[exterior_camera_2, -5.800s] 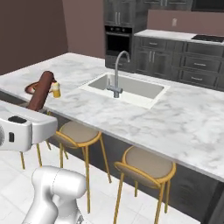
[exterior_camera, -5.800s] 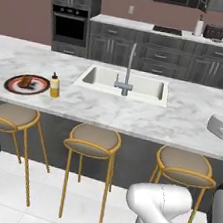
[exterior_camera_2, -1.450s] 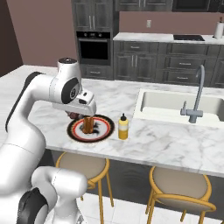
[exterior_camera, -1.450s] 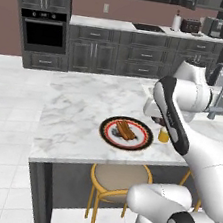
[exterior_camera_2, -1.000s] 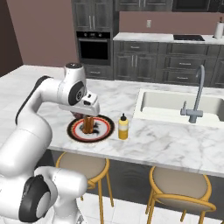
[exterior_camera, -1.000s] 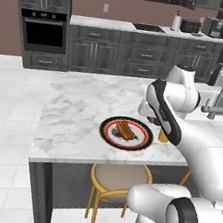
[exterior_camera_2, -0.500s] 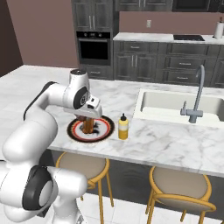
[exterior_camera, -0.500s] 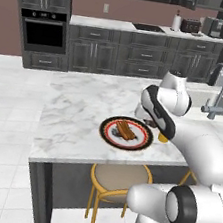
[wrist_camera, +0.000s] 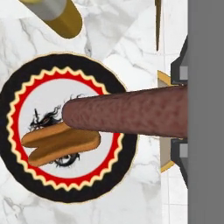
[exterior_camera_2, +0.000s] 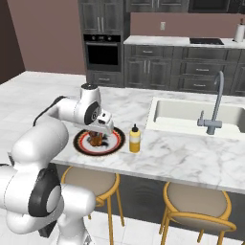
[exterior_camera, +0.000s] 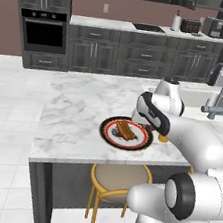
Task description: Move the hot dog bun to the plate on the dining table and place the condiment next to that plate. Then navigate to the fridge and take the sausage and place it on the plate as well.
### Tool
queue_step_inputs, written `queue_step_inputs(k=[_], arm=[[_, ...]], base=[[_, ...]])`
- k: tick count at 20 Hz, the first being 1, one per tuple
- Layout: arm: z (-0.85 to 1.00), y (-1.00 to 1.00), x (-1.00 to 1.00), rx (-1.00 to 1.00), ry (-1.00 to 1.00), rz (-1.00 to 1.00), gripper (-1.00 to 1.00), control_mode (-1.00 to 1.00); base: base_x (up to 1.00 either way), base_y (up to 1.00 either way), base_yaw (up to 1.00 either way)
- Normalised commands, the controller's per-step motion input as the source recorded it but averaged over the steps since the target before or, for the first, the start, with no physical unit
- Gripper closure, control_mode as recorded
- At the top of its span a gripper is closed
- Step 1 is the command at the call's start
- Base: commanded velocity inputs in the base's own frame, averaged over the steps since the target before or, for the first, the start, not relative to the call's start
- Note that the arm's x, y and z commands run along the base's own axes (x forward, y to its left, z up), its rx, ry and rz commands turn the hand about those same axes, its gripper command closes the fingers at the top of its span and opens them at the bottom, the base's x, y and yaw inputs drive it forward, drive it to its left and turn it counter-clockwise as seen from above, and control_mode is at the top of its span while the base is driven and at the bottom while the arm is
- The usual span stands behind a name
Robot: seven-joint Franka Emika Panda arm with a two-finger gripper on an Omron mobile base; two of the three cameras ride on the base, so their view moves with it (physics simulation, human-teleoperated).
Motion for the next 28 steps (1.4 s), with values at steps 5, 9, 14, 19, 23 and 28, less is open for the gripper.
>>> queue_step_inputs(k=[5,9,14,19,23,28], arm=[[-0.36,0.00,0.05,0.00,0.00,0.00,1.00,-1.00],[-0.32,0.00,0.00,0.00,0.00,0.00,1.00,-1.00],[-0.25,0.00,0.00,0.00,0.00,0.00,1.00,-1.00],[-0.16,0.00,0.00,0.00,0.00,0.00,1.00,-1.00],[-0.10,0.00,0.06,0.00,0.00,0.00,1.00,-1.00],[-0.08,0.00,0.20,0.00,0.00,0.00,1.00,-1.00]], base=[[0.00,0.00,0.00],[0.00,0.00,0.00],[0.00,0.00,0.00],[0.00,0.00,0.00],[0.00,0.00,0.00],[0.00,0.00,0.00]])
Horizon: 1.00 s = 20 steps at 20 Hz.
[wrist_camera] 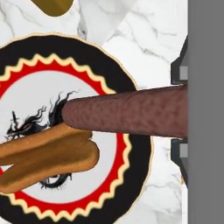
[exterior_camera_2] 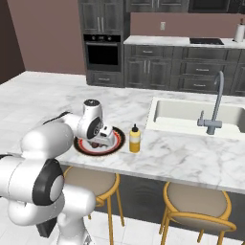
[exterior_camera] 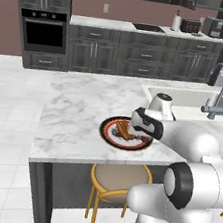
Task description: Move the hot dog bun to the plate on the dining table and place the condiment next to that plate. Then navigate to the fridge and take the sausage and place it on the plate as well.
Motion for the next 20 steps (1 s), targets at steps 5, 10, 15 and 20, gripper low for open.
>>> queue_step_inputs(k=[5,10,15,20], arm=[[-0.08,0.00,0.28,0.00,0.00,0.00,1.00,-1.00],[-0.11,0.00,0.23,0.00,0.00,0.00,1.00,-1.00],[-0.15,0.00,0.10,0.00,0.00,0.00,1.00,-1.00],[-0.18,0.00,0.02,0.00,0.00,0.00,1.00,-1.00]], base=[[0.00,0.00,0.00],[0.00,0.00,0.00],[0.00,0.00,0.00],[0.00,0.00,0.00]])
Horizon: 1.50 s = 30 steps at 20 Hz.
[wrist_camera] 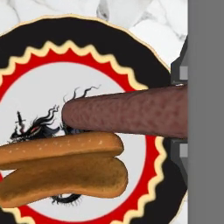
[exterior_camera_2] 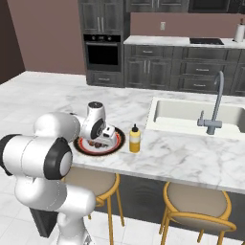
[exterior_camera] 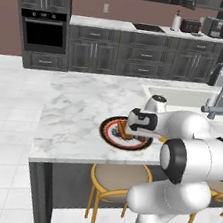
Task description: Move the hot dog bun to the plate on the dining table and place the condiment next to that plate. Then navigate to the fridge and take the sausage and place it on the plate as well.
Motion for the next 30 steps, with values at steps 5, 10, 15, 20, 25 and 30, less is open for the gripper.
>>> queue_step_inputs(k=[5,10,15,20,25,30], arm=[[-0.19,0.00,0.00,0.00,0.00,0.00,-1.00,-1.00],[-0.10,0.00,0.00,0.00,-0.02,0.00,-1.00,-1.00],[0.00,0.00,-0.01,0.00,-0.05,-0.01,-1.00,-1.00],[0.13,0.00,-0.11,0.00,-0.07,-0.04,-1.00,-1.00],[0.51,0.00,-0.34,0.00,-0.14,-0.03,-1.00,-1.00],[0.70,0.00,-0.41,0.00,-0.15,0.00,-1.00,-1.00]], base=[[0.00,0.00,0.00],[0.00,0.00,0.00],[0.00,0.00,0.00],[0.00,0.00,0.00],[0.00,0.00,0.00],[0.00,0.00,0.00]])
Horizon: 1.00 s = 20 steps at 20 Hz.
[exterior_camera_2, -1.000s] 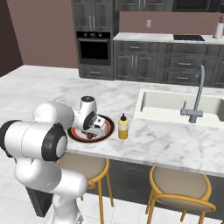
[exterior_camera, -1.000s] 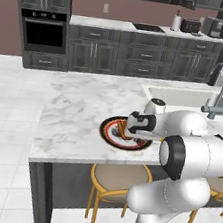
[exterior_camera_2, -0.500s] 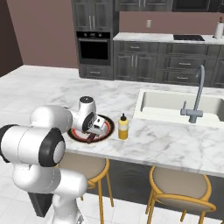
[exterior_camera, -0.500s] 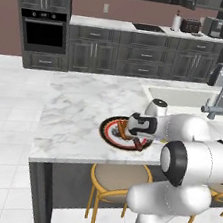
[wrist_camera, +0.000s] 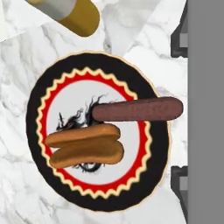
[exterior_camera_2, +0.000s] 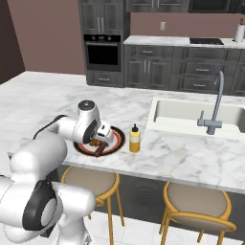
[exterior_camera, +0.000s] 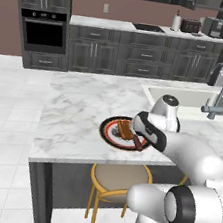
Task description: Move the hot dog bun to the plate on the dining table and place the condiment next to that plate. Then navigate to the fridge and take the sausage and place it on the plate as well.
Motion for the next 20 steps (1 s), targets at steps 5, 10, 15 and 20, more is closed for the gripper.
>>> queue_step_inputs(k=[5,10,15,20], arm=[[0.74,0.00,-0.48,0.00,-0.14,0.00,-1.00,-1.00],[0.68,0.02,-0.59,0.00,-0.13,-0.02,-1.00,-1.00],[0.52,0.09,-0.69,0.00,-0.13,-0.03,-1.00,-1.00],[0.36,0.12,-0.72,0.00,-0.12,-0.04,-1.00,-1.00]], base=[[0.00,0.00,0.00],[0.00,0.00,0.00],[0.00,0.00,0.00],[0.00,0.00,0.00]])
